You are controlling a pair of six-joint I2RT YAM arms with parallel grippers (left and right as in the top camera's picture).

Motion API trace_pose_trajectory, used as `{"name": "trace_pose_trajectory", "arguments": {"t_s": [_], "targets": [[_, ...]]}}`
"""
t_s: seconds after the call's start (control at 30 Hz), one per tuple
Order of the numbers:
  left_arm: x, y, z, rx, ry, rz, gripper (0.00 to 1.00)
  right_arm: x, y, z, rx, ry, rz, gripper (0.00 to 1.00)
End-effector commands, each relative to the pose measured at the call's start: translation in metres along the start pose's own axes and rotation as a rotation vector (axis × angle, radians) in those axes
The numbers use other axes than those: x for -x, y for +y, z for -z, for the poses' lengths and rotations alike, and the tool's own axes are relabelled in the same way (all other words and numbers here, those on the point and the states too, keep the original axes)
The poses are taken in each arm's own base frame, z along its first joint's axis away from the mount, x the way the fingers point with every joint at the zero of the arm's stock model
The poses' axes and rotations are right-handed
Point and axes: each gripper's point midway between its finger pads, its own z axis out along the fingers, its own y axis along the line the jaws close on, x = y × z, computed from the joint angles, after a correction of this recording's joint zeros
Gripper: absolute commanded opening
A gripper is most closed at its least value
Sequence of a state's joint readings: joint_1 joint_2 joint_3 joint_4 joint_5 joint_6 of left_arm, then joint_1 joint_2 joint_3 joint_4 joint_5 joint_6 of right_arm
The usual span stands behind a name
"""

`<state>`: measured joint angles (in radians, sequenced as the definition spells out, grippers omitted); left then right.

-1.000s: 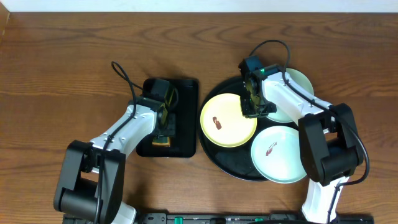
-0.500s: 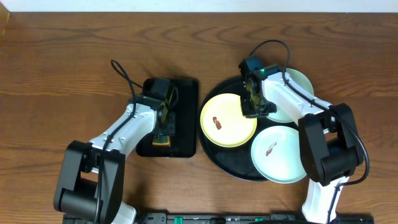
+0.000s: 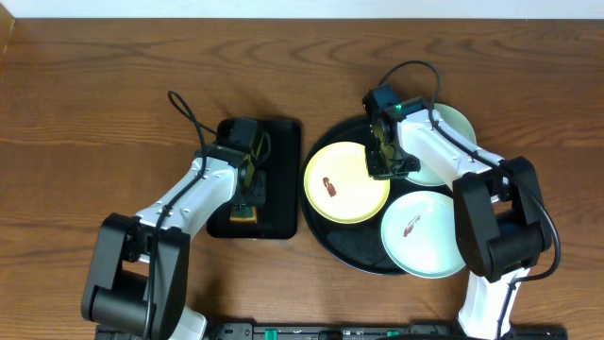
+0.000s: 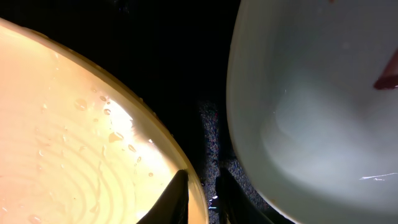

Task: Clean dirty plates on tray and stack at the side
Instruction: 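Lift the sponge with the left gripper while right gripper holds the plate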

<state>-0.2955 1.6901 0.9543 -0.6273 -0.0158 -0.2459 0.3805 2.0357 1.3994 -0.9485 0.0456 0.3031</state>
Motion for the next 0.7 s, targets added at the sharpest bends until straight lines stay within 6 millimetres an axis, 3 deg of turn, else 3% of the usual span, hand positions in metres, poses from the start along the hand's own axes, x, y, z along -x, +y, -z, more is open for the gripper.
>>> {"name": "trace_pose_trajectory", "arguments": {"t_s": [0.0, 0.13, 0.3, 0.57, 0.67], "targets": [[-0.003, 0.005, -0.001, 0.02, 0.0, 0.003, 0.46, 0.003, -0.003, 0.002, -0.015, -0.011, 0.003, 0.15], [-0.007, 0.006, -0.004, 0.022, 0.009, 0.002, 0.54, 0.002, -0.003, 0.002, -0.016, -0.01, 0.004, 0.15], [-0.013, 0.007, -0.012, 0.023, 0.012, 0.002, 0.54, 0.002, -0.003, 0.002, -0.017, -0.007, 0.011, 0.15], [0.006, 0.002, -0.002, 0.007, -0.039, 0.007, 0.08, 0.002, -0.003, 0.002, -0.017, -0.007, 0.011, 0.15], [0.016, -0.001, 0.01, -0.003, -0.065, 0.032, 0.08, 0.001, -0.006, 0.002, -0.032, -0.008, 0.015, 0.01]]}}
